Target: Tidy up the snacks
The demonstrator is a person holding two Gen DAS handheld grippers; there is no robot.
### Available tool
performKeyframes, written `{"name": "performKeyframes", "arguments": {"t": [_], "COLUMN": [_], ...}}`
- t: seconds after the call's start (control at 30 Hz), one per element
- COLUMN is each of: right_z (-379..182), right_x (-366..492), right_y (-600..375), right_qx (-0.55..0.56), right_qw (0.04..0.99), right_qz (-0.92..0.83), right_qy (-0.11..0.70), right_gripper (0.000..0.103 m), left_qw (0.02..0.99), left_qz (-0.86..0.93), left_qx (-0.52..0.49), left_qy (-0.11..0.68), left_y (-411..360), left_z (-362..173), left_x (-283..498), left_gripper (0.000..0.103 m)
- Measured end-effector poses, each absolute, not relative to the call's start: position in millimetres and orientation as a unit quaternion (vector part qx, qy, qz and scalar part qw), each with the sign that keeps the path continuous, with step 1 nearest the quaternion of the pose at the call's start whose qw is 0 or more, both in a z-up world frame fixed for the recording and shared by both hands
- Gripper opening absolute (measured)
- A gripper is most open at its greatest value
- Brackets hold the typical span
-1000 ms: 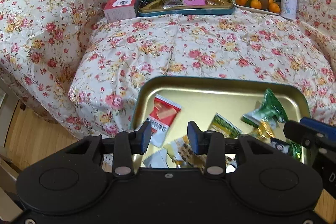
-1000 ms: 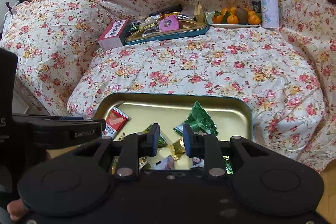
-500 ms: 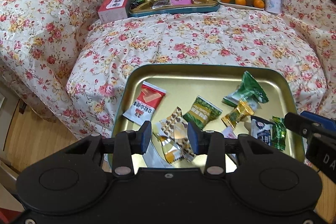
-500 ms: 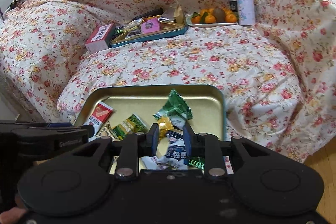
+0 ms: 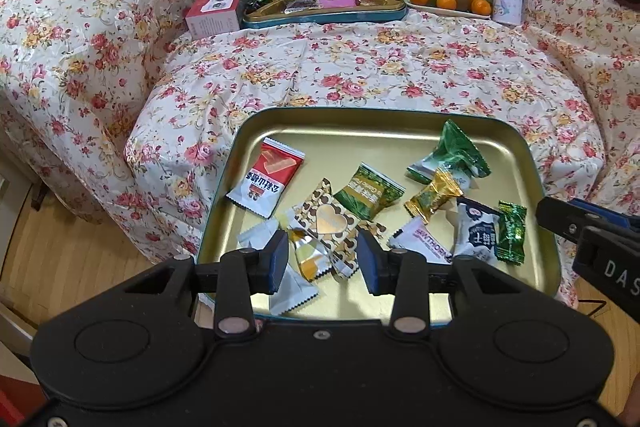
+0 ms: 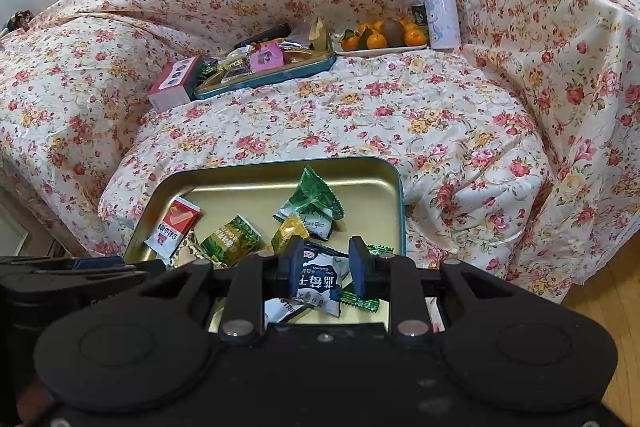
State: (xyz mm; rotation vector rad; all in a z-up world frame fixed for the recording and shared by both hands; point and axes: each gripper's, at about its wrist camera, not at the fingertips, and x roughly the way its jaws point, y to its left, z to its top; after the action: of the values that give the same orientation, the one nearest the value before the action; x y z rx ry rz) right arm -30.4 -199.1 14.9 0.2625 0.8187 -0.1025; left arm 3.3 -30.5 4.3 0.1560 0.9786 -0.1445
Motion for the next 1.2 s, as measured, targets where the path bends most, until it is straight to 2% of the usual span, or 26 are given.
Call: {"name": "performKeyframes", "arguments": {"t": [0.53,1.2], "right_z": [19.3,12.1], "right_x": [-51.3,-49.1], "right_y": [-197.7,-196.4], "right_qx": [0.131,0.126], "right_qw": [0.913,0.905], "right_qz": [-0.051,-0.063], "right_qy": [0.382,0.4], "right_gripper": [0.027,0.027], "left_qw": [0.883,0.884], "left_qz": [-0.075,-0.067], "left_qx": [0.073,0.078], "left_qy": [0.458,0.456], "left_y": [-33.1,-33.4], "left_z": [9.0,6.9], "left_x": [-20.7,-24.2], "left_gripper": [0.048,0.048]}}
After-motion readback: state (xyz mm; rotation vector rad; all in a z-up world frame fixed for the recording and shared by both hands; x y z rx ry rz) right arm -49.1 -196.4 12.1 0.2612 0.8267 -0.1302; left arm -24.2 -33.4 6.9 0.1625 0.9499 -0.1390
